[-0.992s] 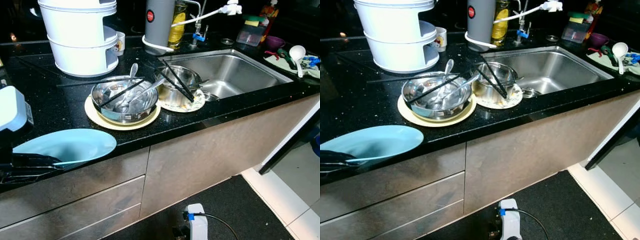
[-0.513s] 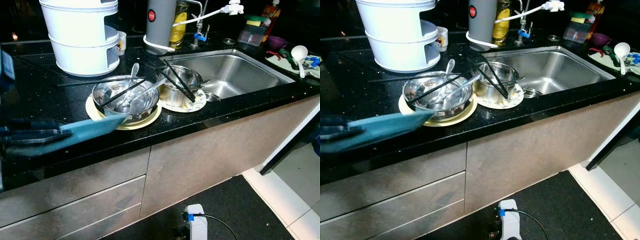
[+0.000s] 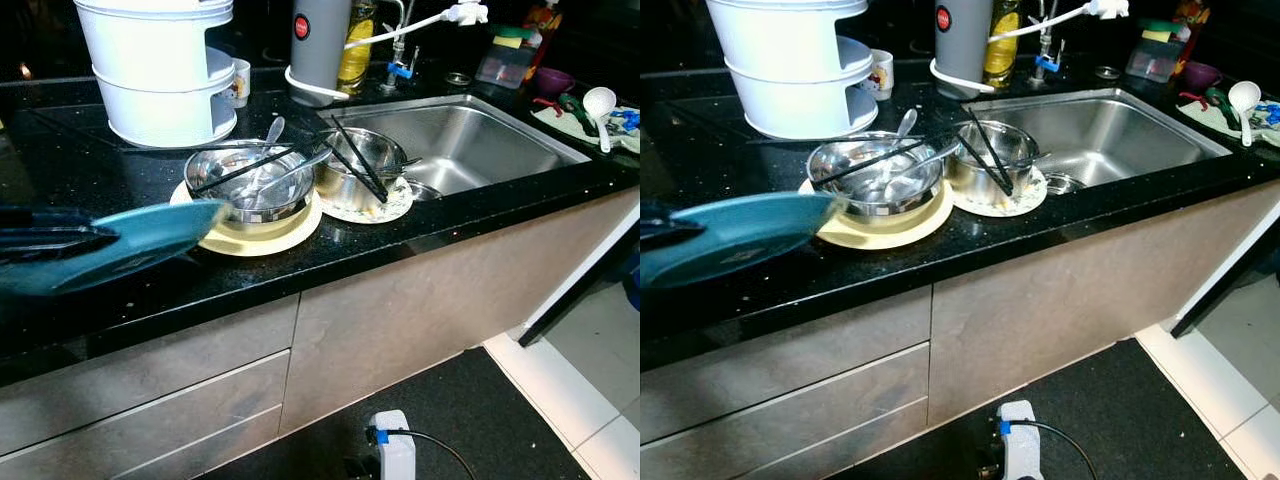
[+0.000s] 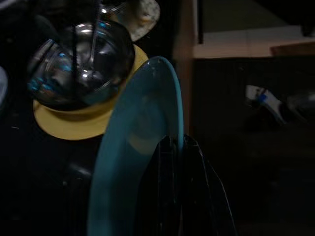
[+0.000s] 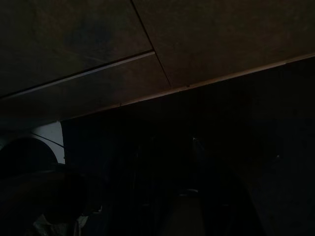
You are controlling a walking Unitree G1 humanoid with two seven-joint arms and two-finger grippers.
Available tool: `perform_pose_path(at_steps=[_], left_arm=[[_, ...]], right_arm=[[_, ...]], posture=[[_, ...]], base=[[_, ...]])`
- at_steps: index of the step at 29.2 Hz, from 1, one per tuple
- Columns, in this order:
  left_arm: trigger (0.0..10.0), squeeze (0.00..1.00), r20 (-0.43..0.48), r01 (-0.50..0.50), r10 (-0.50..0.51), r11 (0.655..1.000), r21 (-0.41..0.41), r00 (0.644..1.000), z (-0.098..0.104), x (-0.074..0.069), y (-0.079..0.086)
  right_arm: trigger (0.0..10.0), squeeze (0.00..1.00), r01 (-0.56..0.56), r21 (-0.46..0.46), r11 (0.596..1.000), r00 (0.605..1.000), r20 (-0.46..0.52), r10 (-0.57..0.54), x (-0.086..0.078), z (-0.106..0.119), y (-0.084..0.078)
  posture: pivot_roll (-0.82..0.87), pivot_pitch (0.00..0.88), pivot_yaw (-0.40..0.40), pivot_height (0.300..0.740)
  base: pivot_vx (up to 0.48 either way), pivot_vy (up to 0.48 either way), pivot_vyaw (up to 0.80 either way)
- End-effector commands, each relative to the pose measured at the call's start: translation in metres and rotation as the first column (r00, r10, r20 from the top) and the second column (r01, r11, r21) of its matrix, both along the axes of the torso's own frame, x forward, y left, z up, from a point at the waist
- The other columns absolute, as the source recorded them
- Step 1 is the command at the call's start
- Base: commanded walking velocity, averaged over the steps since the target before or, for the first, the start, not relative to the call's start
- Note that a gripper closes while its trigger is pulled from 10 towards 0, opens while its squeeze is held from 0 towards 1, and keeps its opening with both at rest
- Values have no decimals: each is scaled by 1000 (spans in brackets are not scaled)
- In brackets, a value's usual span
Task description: Kitchen organization
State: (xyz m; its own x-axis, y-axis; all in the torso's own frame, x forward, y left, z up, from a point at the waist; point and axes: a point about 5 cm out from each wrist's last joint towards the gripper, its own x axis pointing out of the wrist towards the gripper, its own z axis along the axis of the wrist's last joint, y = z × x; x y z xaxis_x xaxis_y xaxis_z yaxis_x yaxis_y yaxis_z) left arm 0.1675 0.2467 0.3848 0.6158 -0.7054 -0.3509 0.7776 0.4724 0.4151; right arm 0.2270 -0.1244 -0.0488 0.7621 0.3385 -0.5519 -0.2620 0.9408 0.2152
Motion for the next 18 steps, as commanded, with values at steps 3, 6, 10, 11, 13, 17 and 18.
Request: perform_pose_path(at_steps=[3,6,10,11,13,17,18], left_arm=[[0,0,-23,55,-54,998,12,998,4,-5,-6],[0,0,66,80,-77,996,-44,995,17,-6,-5],[0,0,283,102,-52,981,-163,958,45,-4,-1],[0,0,300,100,-43,979,-175,953,48,-3,0],[0,0,325,116,-45,972,-203,945,51,-4,0],[0,0,331,132,-48,963,-234,942,52,-4,2],[0,0,336,130,-41,960,-247,941,53,-3,3]], right_arm=[[10000,0,7,-8,1000,1000,-26,-7,-6,-5,-3],[10000,0,7,-7,1000,1000,-26,-7,-7,-5,-2],[10000,0,7,-6,1000,1000,-25,-7,-6,-5,-2],[10000,0,7,-6,1000,1000,-25,-7,-6,-5,-2],[10000,0,7,-6,1000,1000,-25,-7,-6,-5,-2],[10000,0,8,-6,1000,1000,-25,-8,-6,-4,-2],[10000,0,8,-6,1000,1000,-25,-8,-6,-4,-2]], posture=[[42,174,-93,740],[44,174,-93,740],[42,174,-94,740],[42,174,-94,740],[44,175,-93,740],[44,175,-93,740],[40,175,-93,740]], base=[[0,0,0],[0,0,0],[0,0,0],[0,0,0],[0,0,0],[0,0,0],[0,0,0]])
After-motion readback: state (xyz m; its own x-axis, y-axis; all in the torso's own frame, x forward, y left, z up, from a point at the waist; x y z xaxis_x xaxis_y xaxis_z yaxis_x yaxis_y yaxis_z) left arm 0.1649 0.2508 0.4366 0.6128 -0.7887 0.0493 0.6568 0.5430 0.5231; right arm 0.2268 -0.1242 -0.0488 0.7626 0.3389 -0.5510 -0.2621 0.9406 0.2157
